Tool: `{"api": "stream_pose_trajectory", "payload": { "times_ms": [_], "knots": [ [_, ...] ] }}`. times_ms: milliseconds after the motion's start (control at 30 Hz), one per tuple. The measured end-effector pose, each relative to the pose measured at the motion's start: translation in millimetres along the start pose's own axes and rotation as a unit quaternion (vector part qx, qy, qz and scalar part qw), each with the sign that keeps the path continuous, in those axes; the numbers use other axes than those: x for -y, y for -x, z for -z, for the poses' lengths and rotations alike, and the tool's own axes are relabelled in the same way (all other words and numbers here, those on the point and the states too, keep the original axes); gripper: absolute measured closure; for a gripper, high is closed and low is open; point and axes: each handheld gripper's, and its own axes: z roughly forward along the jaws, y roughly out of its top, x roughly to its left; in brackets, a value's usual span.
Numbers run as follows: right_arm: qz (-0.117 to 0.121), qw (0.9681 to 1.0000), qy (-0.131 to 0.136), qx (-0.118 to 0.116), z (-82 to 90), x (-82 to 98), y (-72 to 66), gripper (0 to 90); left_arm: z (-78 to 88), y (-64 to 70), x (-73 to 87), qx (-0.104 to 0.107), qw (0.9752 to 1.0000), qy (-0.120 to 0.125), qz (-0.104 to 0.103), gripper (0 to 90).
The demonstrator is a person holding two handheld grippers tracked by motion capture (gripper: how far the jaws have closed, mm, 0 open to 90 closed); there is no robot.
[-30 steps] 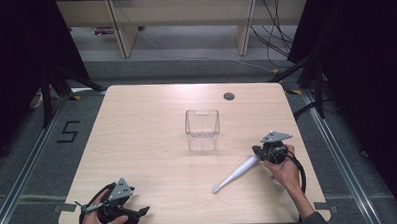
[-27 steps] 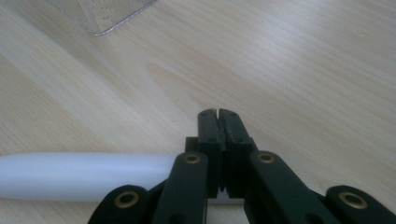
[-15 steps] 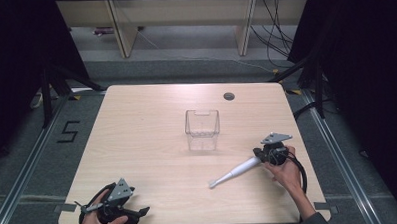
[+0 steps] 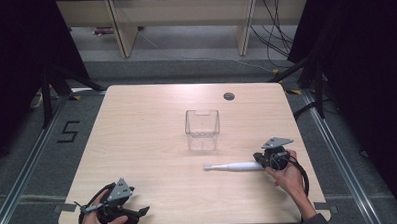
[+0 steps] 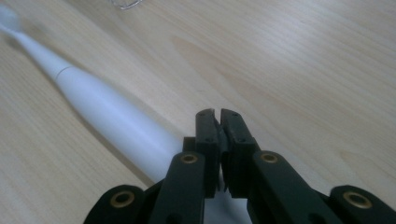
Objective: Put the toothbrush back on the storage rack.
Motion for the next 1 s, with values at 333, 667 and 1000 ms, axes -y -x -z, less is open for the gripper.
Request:
{"api": "stream_pose_trajectory", "payload": {
  "times_ms": [333,667,1000],
  "knots": [
    [0.008,0.9999,-0.008,0.001,1.9,1.7,-6.9,86.0,0.1,0.0,-0.1,0.0,1.0,0.0,-0.001,15.2],
    [0.022,0.9997,-0.006,0.01,8.8,-2.8,-4.1,78.5,-0.3,0.4,0.2,0.001,1.0,0.001,0.001,15.3],
    [0.038,0.9979,-0.048,-0.02,24.0,-16.1,-4.0,61.6,-0.6,-0.3,0.2,-0.001,1.0,-0.001,0.001,15.2]
  ]
}}
